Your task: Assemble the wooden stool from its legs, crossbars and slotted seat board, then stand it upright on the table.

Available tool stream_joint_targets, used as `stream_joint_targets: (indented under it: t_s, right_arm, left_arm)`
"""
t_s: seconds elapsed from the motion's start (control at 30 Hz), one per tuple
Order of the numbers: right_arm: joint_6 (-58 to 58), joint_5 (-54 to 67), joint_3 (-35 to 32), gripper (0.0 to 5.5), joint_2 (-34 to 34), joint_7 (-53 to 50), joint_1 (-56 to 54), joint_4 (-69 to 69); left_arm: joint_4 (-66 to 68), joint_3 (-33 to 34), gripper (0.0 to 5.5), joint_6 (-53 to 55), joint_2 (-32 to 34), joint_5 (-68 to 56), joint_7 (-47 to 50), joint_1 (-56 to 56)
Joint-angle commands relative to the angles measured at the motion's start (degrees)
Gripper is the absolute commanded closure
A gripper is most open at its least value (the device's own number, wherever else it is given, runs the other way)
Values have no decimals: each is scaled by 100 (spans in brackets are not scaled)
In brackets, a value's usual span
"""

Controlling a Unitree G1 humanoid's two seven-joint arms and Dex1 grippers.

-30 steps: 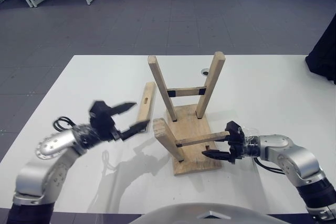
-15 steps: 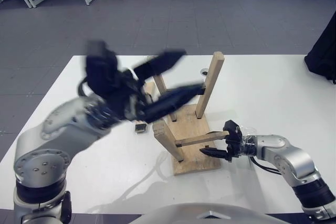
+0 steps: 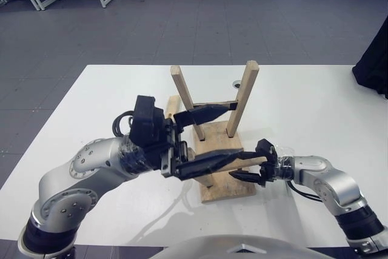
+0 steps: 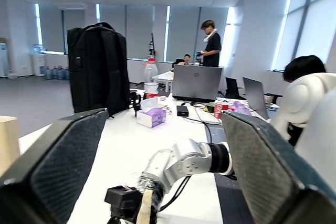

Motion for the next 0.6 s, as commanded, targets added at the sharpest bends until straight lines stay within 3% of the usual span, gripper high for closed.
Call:
stream_joint_targets:
  t_s: [0.03, 0.33, 0.53, 0.6]
  right_arm:
    - [216, -216, 166, 170, 13, -111, 81, 186]
    - [275, -222, 204, 170, -30, -36, -13, 230]
    - [246, -230, 230, 170, -24, -18, 8, 229]
    - [240, -235, 225, 170, -21, -15, 15, 221]
  left_arm:
    - [482, -886, 152, 925, 277, 423, -52, 985]
    - [684, -1116, 152, 614, 467, 1078, -246, 1222]
    - [773, -361, 152, -45, 358, 1235, -158, 856]
    - [738, 165, 152, -187, 346, 974, -65, 679]
